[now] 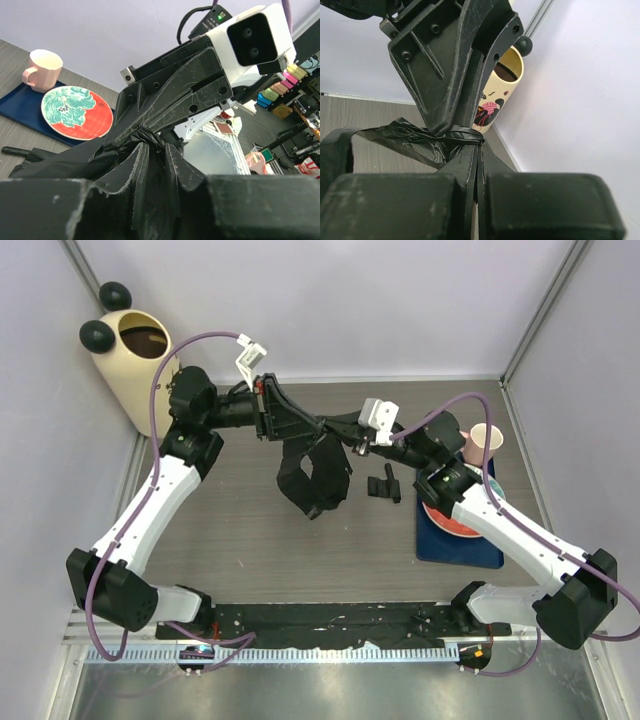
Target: Put the trash bags into the trash bin
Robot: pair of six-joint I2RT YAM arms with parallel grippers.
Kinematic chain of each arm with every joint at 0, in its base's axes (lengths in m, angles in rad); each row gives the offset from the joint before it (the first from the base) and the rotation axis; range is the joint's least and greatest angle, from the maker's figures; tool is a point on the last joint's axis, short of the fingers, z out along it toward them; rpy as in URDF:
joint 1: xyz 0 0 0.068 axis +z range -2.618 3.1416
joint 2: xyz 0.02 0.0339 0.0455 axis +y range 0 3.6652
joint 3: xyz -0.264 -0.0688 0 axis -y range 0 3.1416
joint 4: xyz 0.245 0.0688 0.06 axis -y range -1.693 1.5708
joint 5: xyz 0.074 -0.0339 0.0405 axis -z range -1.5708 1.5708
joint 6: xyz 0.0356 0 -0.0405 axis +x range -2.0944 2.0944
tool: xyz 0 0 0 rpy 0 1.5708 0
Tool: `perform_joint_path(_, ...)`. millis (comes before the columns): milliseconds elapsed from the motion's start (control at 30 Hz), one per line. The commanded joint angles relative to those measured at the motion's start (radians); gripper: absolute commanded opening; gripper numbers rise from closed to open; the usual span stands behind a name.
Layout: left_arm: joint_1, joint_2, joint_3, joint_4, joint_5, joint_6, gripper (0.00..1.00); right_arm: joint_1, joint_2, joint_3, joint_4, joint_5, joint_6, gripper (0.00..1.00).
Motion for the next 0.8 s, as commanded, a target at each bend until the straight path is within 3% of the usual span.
perform_joint_path(0,-0.008,0.0,0.023,0.014,0.028,-0.012,0.2,0.014,0.002,0.053,0.031,-0.004,-0.014,0.01)
perform_joint_path(133,-0.006,-0.01,0.002,0.057,0.018,-0.041,0.0,0.017,0.005,0.055,0.03,0.0,-0.017,0.01)
perform_joint_path(267,0.01,-0.032,-0.048,0.102,-0.018,-0.061,0.0,0.018,0.024,0.073,0.019,0.038,0.001,0.04)
perform_joint_path(300,0.021,-0.036,-0.061,0.122,-0.048,-0.061,0.0,0.017,0.03,0.082,-0.016,0.054,0.002,0.1)
perform_joint_path(333,0.033,-0.041,-0.07,0.122,-0.065,-0.058,0.0,0.014,0.047,0.116,-0.053,0.093,0.001,0.29)
perform_joint_path(433,0.084,-0.033,-0.087,0.136,-0.108,-0.05,0.0,-0.008,0.061,0.18,-0.222,0.147,0.01,0.58)
perform_joint_path(600,0.119,-0.015,-0.124,0.197,-0.173,-0.076,0.0,-0.121,0.071,0.286,-0.506,0.119,0.192,0.64)
perform_joint_path(667,0.126,-0.013,-0.142,0.23,-0.188,-0.095,0.0,-0.207,0.097,0.321,-0.57,0.034,0.278,0.64)
perform_joint_path(733,0.126,-0.009,-0.153,0.238,-0.2,-0.106,0.0,-0.256,0.119,0.363,-0.621,-0.051,0.425,0.56)
perform_joint_path(767,0.126,-0.01,-0.156,0.249,-0.205,-0.109,0.0,-0.278,0.137,0.372,-0.621,-0.145,0.482,0.44)
